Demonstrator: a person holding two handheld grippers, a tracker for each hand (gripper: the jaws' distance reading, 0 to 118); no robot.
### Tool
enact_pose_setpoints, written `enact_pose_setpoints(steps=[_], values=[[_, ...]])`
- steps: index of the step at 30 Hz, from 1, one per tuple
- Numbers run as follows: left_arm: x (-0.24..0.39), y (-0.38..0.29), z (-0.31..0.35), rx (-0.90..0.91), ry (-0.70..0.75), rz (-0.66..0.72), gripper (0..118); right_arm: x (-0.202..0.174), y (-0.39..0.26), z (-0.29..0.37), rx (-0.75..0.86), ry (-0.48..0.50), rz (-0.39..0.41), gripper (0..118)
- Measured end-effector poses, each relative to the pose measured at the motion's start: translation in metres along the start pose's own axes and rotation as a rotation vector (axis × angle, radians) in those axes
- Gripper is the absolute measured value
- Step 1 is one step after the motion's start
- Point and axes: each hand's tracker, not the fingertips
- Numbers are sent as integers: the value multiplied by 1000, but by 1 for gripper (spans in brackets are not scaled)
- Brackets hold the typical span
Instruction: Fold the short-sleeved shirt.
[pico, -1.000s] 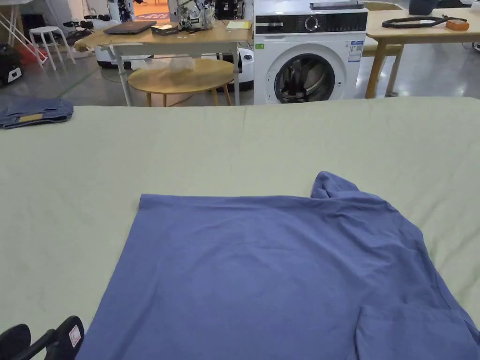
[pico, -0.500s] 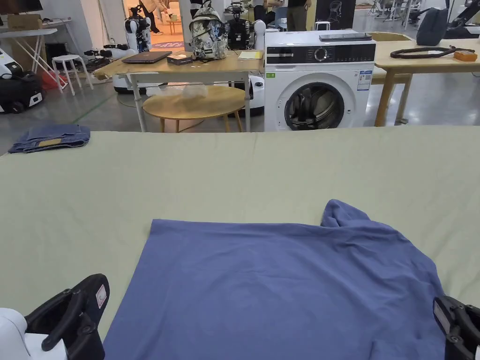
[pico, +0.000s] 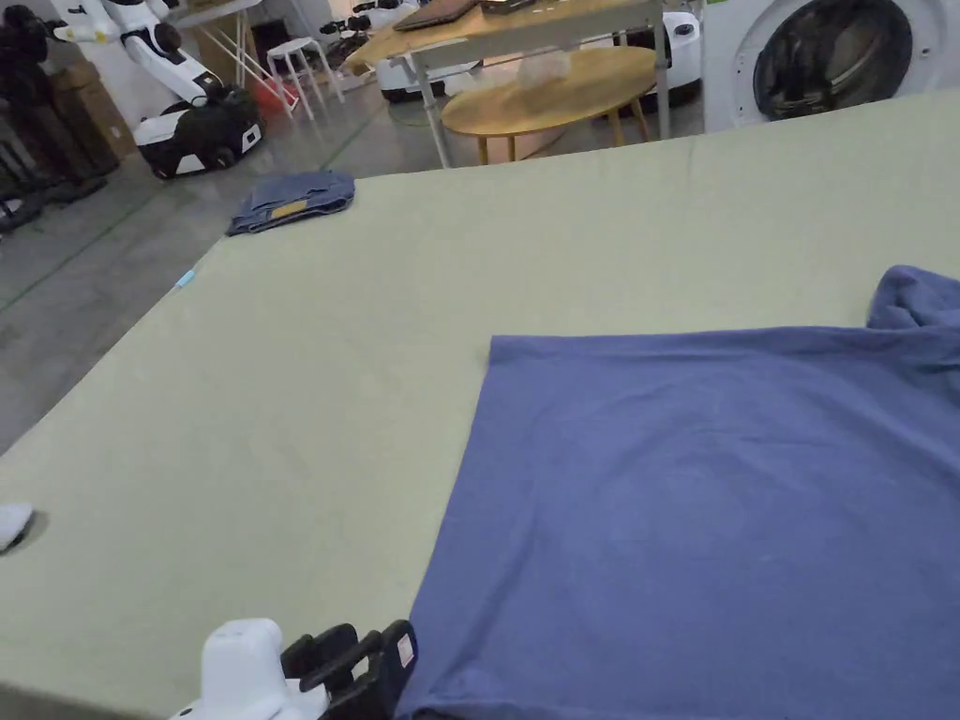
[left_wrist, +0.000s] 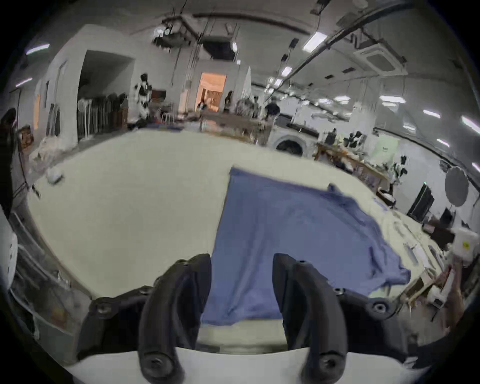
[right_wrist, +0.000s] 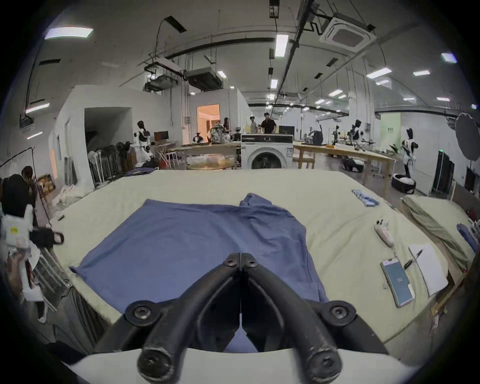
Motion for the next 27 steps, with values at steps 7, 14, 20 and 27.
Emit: enact_pose_setpoints(steps=[7, 14, 20, 27], values=[[0, -37, -44, -167, 52, -37, 38, 12, -8, 10, -49, -33, -14, 0], [24, -34, -54, -239, 77, -157, 3, 41, -23, 33, -82, -144, -103, 0], [15, -31, -59, -272, 60, -107, 3, 88, -72, 40, -229, -242, -278, 70], [23, -35, -53, -266, 73, -118, 3, 99, -108, 13, -346, -196, -358, 70]])
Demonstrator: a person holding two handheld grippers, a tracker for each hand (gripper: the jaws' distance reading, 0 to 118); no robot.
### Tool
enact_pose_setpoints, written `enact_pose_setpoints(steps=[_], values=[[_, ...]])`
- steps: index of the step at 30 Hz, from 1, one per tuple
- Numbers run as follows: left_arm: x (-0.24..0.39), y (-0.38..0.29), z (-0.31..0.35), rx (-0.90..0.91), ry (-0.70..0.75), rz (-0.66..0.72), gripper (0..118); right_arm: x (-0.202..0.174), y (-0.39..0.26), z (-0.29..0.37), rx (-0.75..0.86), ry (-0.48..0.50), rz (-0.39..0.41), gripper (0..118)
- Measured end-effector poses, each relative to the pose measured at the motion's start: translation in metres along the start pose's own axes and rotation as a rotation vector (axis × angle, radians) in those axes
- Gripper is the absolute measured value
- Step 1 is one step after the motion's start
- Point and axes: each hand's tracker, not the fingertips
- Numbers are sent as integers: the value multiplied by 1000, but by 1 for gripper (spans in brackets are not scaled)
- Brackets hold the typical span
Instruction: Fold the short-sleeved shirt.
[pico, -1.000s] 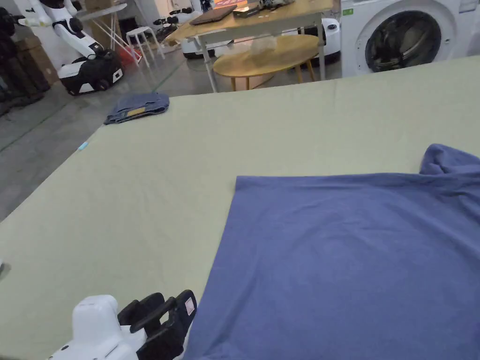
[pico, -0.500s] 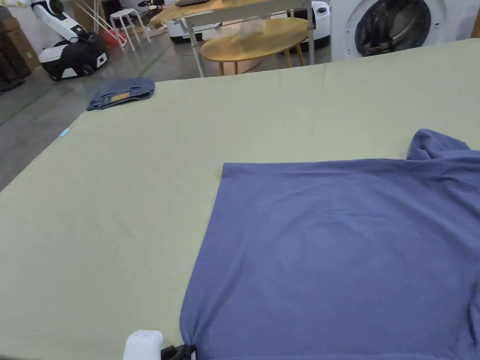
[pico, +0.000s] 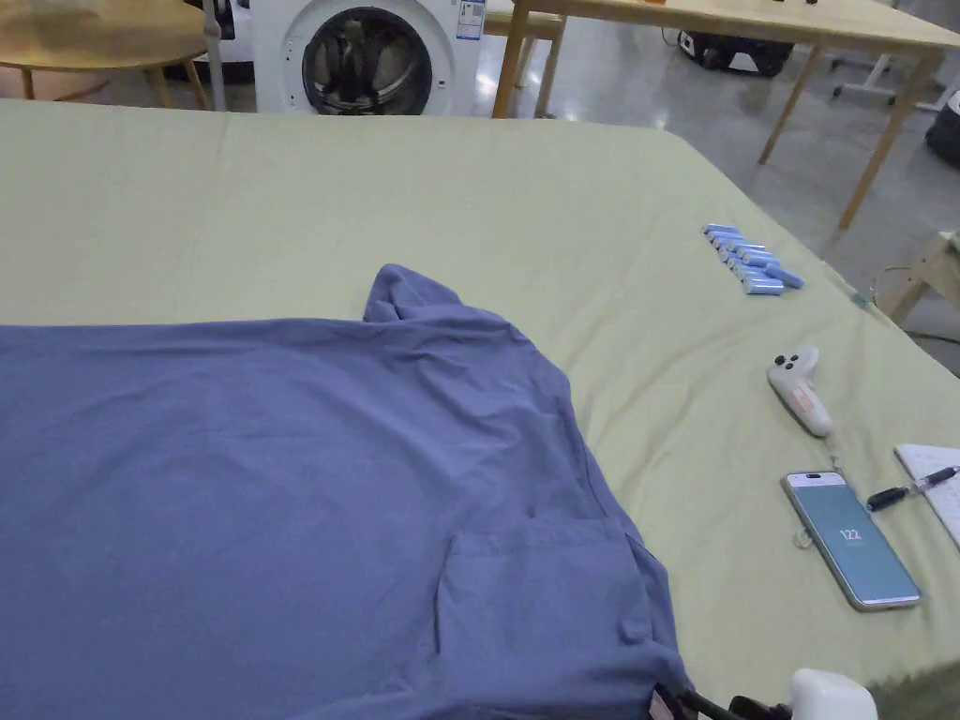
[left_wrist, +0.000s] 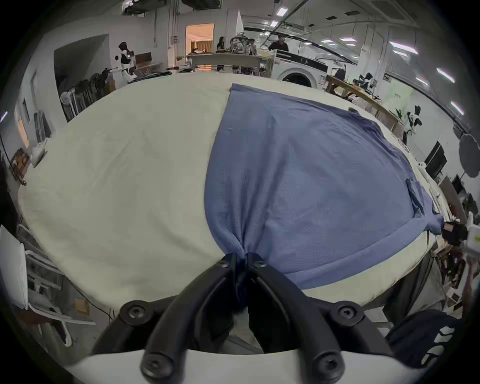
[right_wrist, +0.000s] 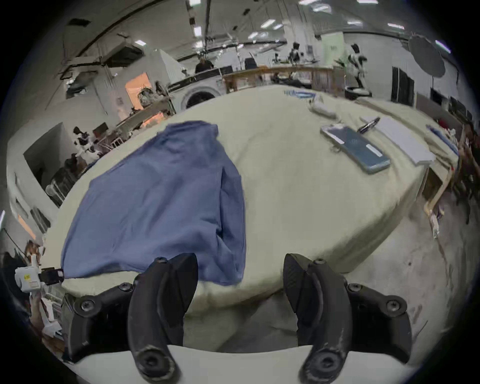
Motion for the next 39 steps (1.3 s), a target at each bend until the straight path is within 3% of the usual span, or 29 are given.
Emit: enact_pose_setpoints(steps=[3, 4, 6, 8, 11, 13, 16, 20, 25, 31, 35, 36, 37, 38, 39], values=[[-1, -3, 1, 8, 4, 2, 3, -5, 1, -13, -29, 11, 40, 55], [-1, -3, 1, 12, 6, 5, 3, -8, -3, -16, -16, -9, 87, 53], [-2, -4, 3, 17, 8, 13, 3, -9, 1, -14, -17, -48, 141, 32], [0, -6, 5, 23, 13, 16, 3, -11, 1, -9, -6, 23, 127, 1], [4, -3, 15, 53, 1, 3, 3, -20, 6, -9, -10, 6, 155, 0], [6, 1, 32, 177, -77, 16, 2, -25, 20, -4, 8, 15, 160, 0], [16, 37, 47, 245, -60, 24, 2, -36, 58, 0, 106, 85, 178, 0], [12, 107, 39, 333, -137, 74, 2, -52, 118, -31, 149, 94, 206, 0], [-1, 196, -43, 241, -121, -9, 2, -74, 186, -109, 123, 72, 256, 0], [-11, 243, -127, 87, -121, 87, 2, -78, 213, -189, 25, 0, 247, 0], [-15, 245, -147, 109, -144, 121, 2, -75, 211, -204, 17, -10, 254, 2], [-15, 244, -148, 117, -142, 119, 4, -73, 209, -206, 15, -13, 257, 8], [-5, 242, -132, 124, -126, 107, 18, -70, 208, -205, 11, -10, 253, 24], [-4, 241, -127, 136, -105, 97, 45, -69, 208, -204, 11, -14, 248, 51], [-5, 241, -120, 142, -113, 101, 50, -67, 208, -199, 15, -14, 240, 60]])
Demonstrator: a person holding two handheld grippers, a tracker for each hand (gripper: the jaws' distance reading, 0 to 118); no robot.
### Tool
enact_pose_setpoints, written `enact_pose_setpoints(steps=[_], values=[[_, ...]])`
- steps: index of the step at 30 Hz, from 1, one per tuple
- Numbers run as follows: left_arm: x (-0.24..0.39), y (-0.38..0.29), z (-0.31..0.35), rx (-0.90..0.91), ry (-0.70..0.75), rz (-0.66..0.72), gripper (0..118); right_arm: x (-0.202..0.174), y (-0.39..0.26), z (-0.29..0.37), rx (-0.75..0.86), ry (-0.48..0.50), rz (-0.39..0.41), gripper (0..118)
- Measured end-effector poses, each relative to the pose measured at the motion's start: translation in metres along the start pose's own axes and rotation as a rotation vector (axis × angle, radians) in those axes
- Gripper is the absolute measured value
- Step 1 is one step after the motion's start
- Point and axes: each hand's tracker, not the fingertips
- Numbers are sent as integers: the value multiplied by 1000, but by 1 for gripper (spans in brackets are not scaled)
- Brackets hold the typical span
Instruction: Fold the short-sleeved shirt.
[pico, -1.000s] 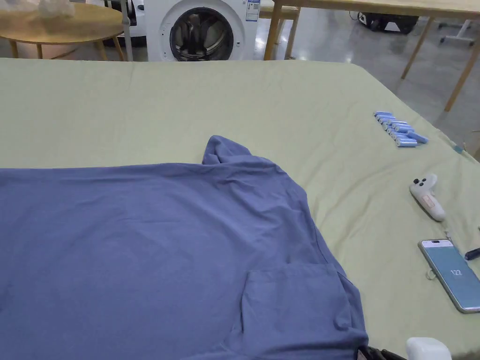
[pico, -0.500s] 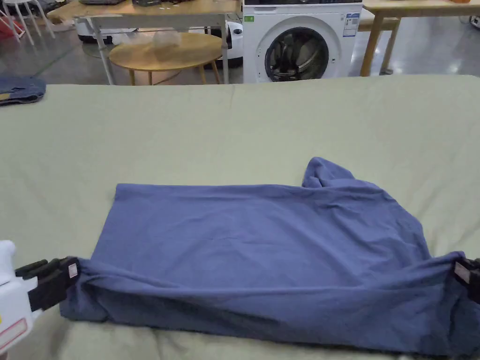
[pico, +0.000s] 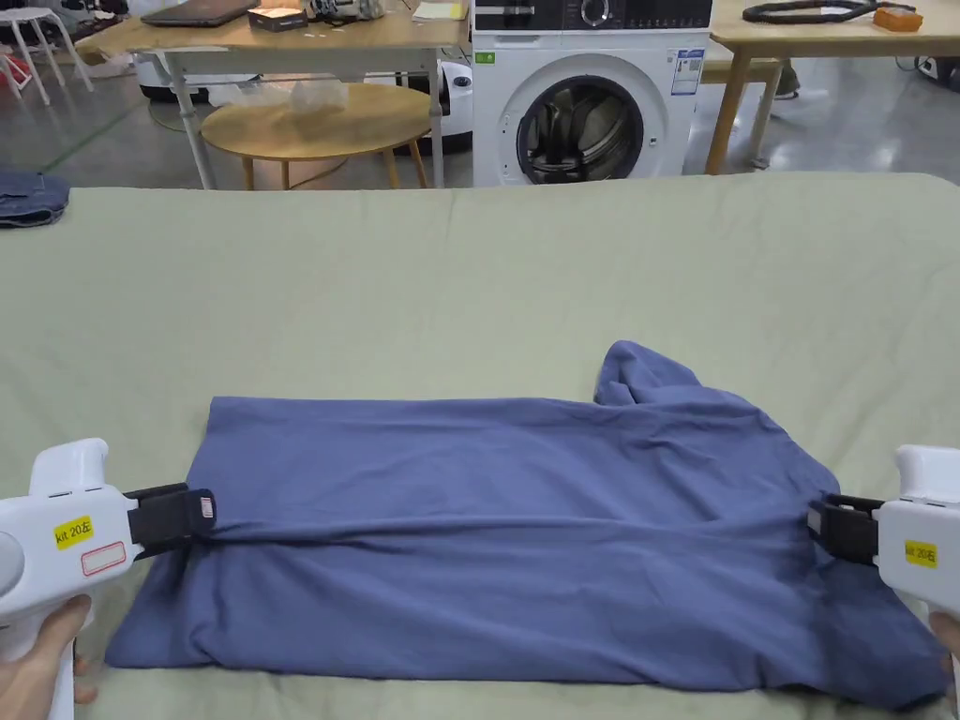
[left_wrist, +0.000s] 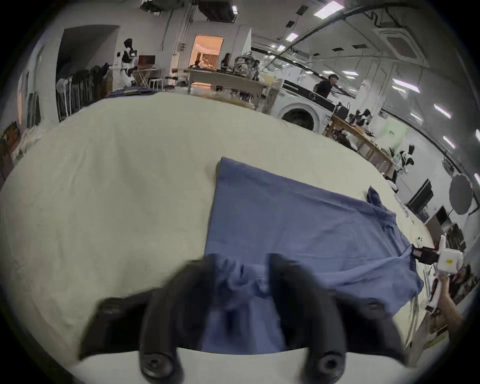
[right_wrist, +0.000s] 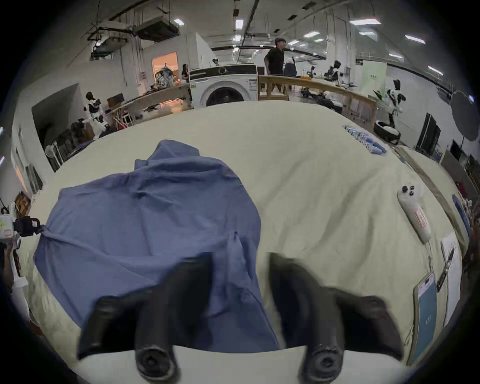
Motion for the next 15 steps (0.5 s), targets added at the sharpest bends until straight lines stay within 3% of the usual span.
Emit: enact_pose_setpoints(steps=[2, 9, 10, 11, 12, 13, 14, 15], values=[[0, 7, 14, 48, -34, -25, 58, 3, -1, 13, 46, 23, -11, 60], [58, -1, 139, 299, -64, -226, 57, -31, -4, 111, 242, 95, 70, 59], [48, -6, 151, 329, -68, -255, 57, -36, -7, 123, 246, 105, 84, 54], [53, -13, 165, 369, -70, -254, 57, -40, -12, 135, 256, 113, 95, 41], [58, -21, 179, 400, -92, -266, 52, -46, -19, 146, 275, 129, 102, 26], [62, -26, 189, 376, -89, -249, 36, -52, -29, 154, 298, 123, 120, 12], [68, -34, 197, 367, -94, -229, 0, -58, -36, 163, 311, 112, 138, 1], [68, -43, 208, 396, -95, -194, 0, -64, -47, 172, 329, 104, 147, 0]])
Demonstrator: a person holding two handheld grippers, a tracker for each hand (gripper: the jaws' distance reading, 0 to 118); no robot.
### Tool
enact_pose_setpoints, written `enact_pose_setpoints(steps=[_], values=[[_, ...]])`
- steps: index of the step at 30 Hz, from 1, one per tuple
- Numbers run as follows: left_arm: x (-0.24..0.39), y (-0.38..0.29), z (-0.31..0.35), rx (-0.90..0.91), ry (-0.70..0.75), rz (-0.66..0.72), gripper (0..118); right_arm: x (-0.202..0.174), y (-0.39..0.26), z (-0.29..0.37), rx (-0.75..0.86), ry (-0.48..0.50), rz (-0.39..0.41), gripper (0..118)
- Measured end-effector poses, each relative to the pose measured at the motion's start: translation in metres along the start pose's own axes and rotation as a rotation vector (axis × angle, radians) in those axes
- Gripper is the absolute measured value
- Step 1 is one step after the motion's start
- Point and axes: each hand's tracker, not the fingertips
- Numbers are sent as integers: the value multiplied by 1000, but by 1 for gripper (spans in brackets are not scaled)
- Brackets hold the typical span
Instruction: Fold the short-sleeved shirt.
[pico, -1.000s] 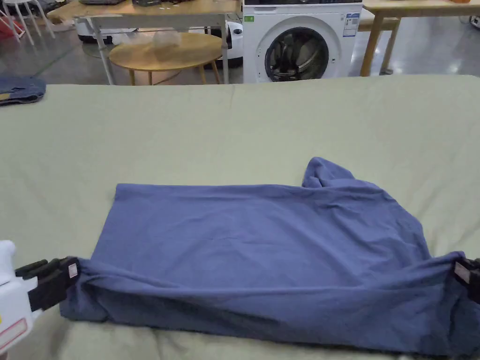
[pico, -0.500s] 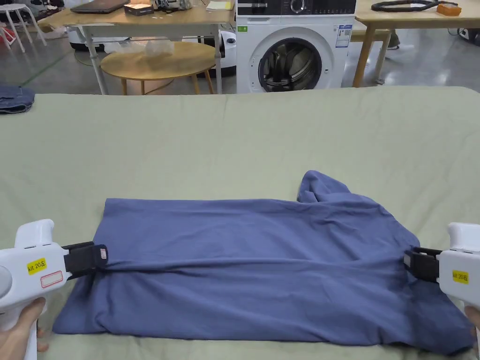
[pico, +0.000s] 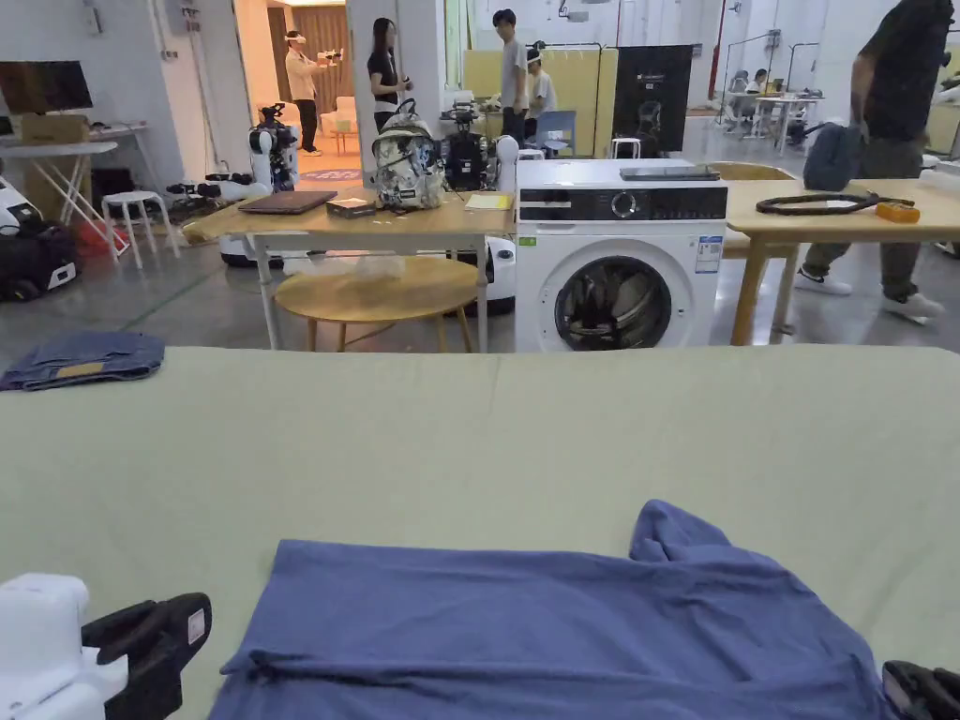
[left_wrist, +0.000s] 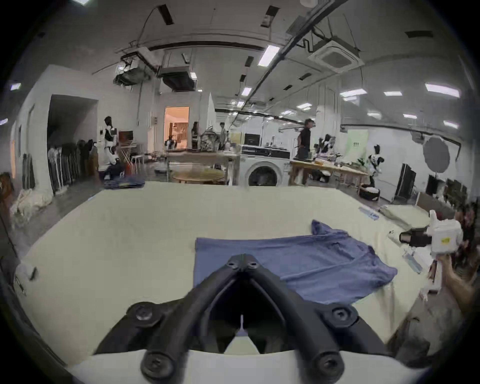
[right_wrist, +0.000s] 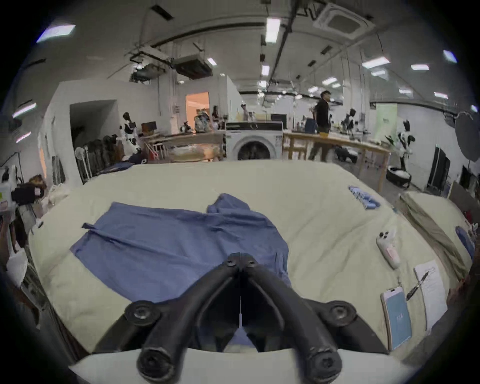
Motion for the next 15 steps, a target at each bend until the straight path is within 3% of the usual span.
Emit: enact_pose_setpoints(steps=[6, 13, 14, 15], values=[[10, -49, 46, -65, 41, 5, 0, -23, -39, 47, 28, 12, -94, 0], [-31, -60, 1, -197, 85, 163, 0, -20, -42, 49, 7, 23, -99, 0], [-38, -63, -13, -258, 97, 172, 8, -20, -38, 48, 9, 28, -106, 0], [-45, -67, -36, -289, 102, 173, 26, -18, -38, 48, 8, 37, -122, 0]])
